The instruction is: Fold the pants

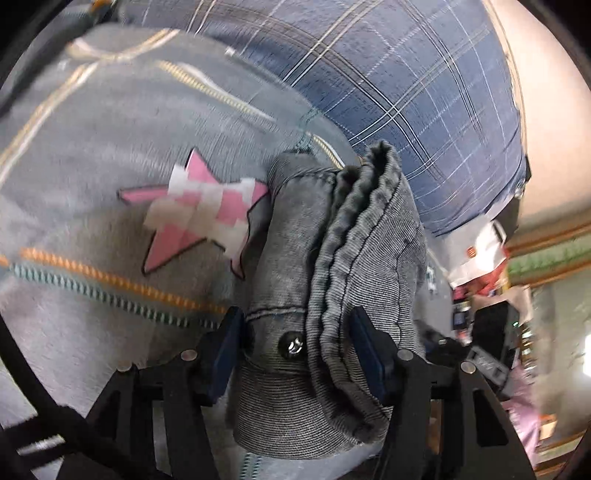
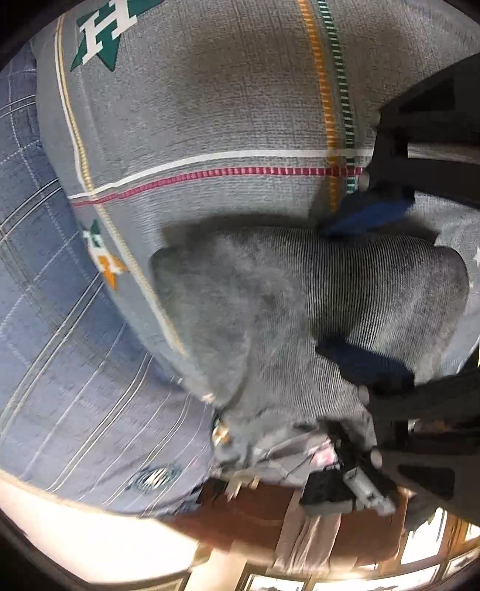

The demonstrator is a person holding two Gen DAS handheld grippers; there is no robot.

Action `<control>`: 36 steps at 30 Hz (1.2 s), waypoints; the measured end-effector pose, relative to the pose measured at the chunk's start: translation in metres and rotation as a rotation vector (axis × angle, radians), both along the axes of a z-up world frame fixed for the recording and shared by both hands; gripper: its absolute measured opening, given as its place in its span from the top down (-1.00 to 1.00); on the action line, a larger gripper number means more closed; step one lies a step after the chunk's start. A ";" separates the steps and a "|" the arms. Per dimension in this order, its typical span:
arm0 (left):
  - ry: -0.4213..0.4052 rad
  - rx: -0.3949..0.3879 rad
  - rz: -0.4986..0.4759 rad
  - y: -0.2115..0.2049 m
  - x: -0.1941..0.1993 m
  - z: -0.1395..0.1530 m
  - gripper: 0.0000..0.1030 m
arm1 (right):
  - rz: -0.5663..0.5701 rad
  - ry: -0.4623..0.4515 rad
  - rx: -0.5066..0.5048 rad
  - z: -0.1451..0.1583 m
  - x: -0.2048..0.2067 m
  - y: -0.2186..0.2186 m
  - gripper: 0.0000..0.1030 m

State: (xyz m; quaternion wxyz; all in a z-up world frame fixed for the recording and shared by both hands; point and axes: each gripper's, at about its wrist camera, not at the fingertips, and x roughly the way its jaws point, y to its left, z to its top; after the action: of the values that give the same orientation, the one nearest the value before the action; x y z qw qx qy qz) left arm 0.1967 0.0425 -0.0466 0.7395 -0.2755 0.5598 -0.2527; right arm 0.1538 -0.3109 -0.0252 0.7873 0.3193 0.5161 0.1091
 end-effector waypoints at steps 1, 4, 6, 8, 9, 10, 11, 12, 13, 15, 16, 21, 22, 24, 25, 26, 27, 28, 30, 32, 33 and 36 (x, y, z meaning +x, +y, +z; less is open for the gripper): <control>0.001 -0.002 0.004 0.000 0.000 -0.001 -0.16 | 0.006 0.001 -0.022 0.000 0.000 0.003 0.02; -0.007 0.002 0.009 -0.005 0.003 -0.004 -0.20 | 0.019 -0.007 -0.053 0.002 0.002 0.008 0.06; -0.001 -0.014 0.013 -0.006 0.008 -0.006 -0.16 | 0.000 0.016 -0.062 -0.003 0.005 0.004 0.07; -0.011 -0.003 0.007 -0.008 0.008 -0.003 -0.02 | -0.022 0.024 -0.016 -0.006 0.007 -0.003 0.07; -0.024 0.010 0.003 -0.009 0.009 0.000 0.08 | -0.016 0.023 -0.014 -0.006 0.008 -0.002 0.10; -0.037 0.018 0.000 -0.011 0.009 0.005 0.12 | -0.004 0.015 -0.020 -0.005 0.010 0.001 0.15; -0.057 0.014 0.003 -0.013 0.007 0.010 0.21 | 0.002 0.007 -0.025 -0.004 0.010 0.004 0.31; -0.074 0.010 0.002 -0.014 0.004 0.014 0.27 | 0.002 -0.002 -0.037 -0.001 0.011 0.007 0.45; -0.096 0.011 0.002 -0.016 0.002 0.021 0.28 | 0.005 -0.022 -0.061 0.004 0.010 0.010 0.59; -0.124 0.024 -0.004 -0.021 0.001 0.033 0.33 | 0.004 -0.062 -0.094 0.019 0.007 0.015 0.72; -0.142 0.027 -0.006 -0.025 -0.001 0.041 0.33 | 0.005 -0.093 -0.116 0.028 0.004 0.017 0.73; -0.266 0.031 -0.023 -0.041 0.005 0.092 0.34 | -0.012 -0.203 -0.158 0.071 -0.005 0.015 0.75; -0.290 0.041 -0.026 -0.044 0.008 0.100 0.34 | -0.009 -0.227 -0.172 0.084 -0.002 0.013 0.75; -0.320 0.047 -0.035 -0.053 0.021 0.112 0.34 | -0.001 -0.265 -0.185 0.101 0.004 0.004 0.75; -0.327 0.045 -0.037 -0.056 0.028 0.113 0.34 | 0.002 -0.278 -0.187 0.109 0.011 -0.001 0.75; -0.333 0.052 -0.037 -0.061 0.040 0.111 0.34 | 0.002 -0.283 -0.188 0.112 0.016 -0.004 0.75; -0.332 0.060 -0.039 -0.064 0.048 0.106 0.33 | 0.001 -0.287 -0.186 0.114 0.027 -0.008 0.75; -0.327 0.066 -0.042 -0.066 0.057 0.098 0.33 | -0.007 -0.289 -0.178 0.111 0.036 -0.012 0.75; -0.268 0.036 -0.022 -0.068 0.075 0.068 0.33 | -0.021 -0.276 -0.173 0.097 0.051 -0.017 0.75; -0.181 0.017 0.019 -0.073 0.086 0.031 0.33 | -0.050 -0.221 -0.182 0.070 0.065 -0.022 0.75; -0.161 0.059 0.021 -0.079 0.089 0.018 0.29 | -0.059 -0.191 -0.190 0.059 0.067 -0.025 0.75; -0.160 0.089 0.017 -0.083 0.091 0.013 0.25 | -0.088 -0.052 -0.215 0.021 0.083 -0.030 0.74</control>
State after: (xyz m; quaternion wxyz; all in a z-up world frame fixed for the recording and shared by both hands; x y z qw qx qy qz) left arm 0.2875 -0.0402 -0.0337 0.7953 -0.2259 0.5075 -0.2426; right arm 0.2368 -0.3409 -0.0040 0.8341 0.2524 0.4898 0.0264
